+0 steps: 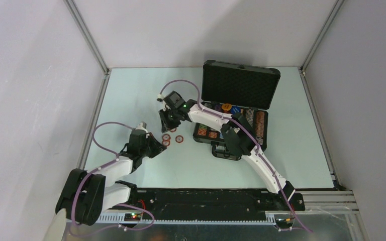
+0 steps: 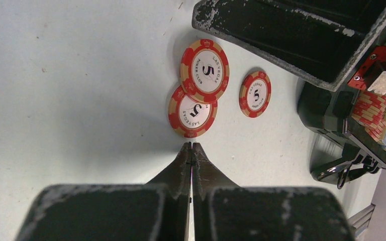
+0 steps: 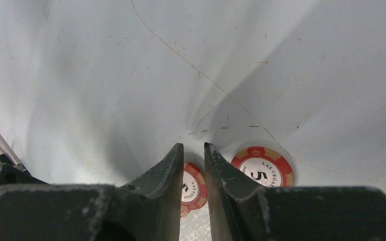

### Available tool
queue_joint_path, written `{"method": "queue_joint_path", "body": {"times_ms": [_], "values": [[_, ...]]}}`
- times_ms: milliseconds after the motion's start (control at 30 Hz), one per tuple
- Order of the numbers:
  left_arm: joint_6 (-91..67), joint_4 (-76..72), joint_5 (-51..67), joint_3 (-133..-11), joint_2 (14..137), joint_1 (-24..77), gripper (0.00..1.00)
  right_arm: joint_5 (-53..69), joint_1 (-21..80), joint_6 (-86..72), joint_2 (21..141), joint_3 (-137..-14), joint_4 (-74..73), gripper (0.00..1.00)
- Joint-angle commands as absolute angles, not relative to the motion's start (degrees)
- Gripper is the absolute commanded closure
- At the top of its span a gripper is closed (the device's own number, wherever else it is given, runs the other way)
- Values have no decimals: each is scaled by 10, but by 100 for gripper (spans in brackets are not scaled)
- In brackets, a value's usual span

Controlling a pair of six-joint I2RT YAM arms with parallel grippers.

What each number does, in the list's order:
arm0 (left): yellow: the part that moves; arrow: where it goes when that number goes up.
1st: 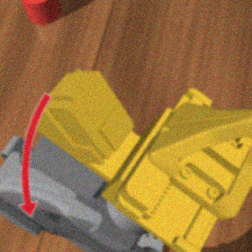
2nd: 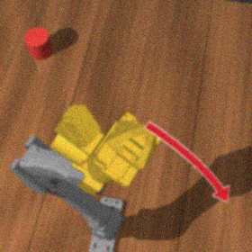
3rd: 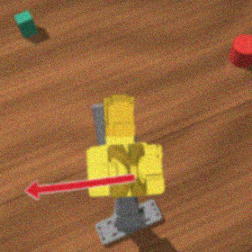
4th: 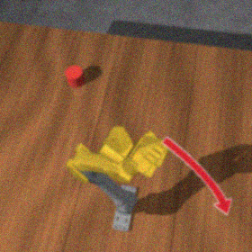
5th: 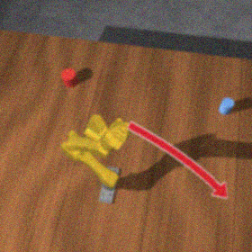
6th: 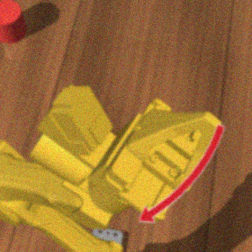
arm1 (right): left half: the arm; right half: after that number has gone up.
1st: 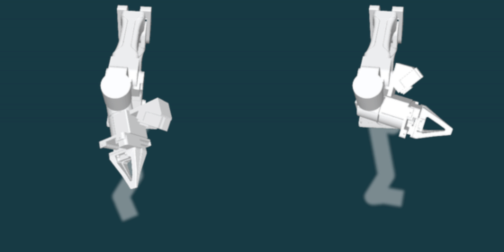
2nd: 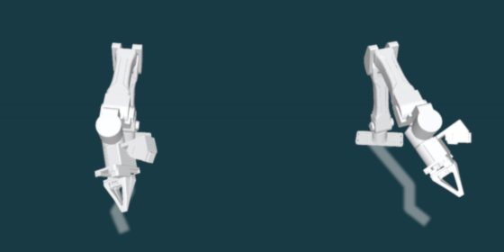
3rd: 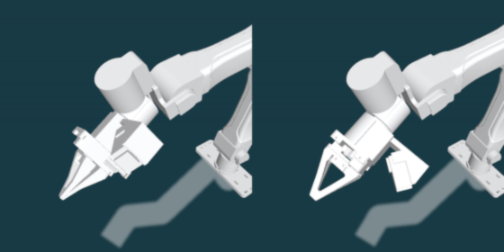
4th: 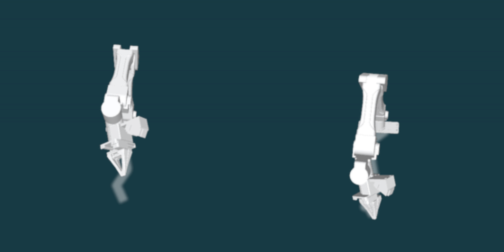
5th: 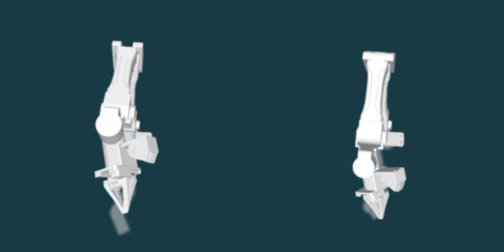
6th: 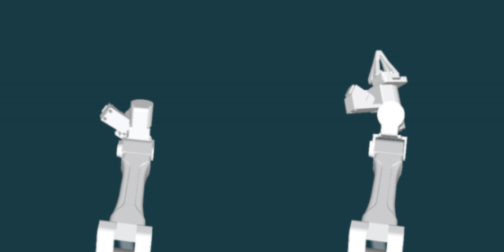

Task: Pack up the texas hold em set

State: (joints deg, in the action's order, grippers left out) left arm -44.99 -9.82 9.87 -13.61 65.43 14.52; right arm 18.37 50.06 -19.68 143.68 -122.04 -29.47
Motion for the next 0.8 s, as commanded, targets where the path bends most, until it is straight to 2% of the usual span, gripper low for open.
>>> {"method": "queue_joint_path", "body": {"times_ms": [0,767], "values": [[-440,-88,95,-145,663,150,100,177,502,-191,1416,-1189,-310,73],[-439,-88,91,-148,672,150,100,207,503,-205,1367,-1103,-271,74]]}}
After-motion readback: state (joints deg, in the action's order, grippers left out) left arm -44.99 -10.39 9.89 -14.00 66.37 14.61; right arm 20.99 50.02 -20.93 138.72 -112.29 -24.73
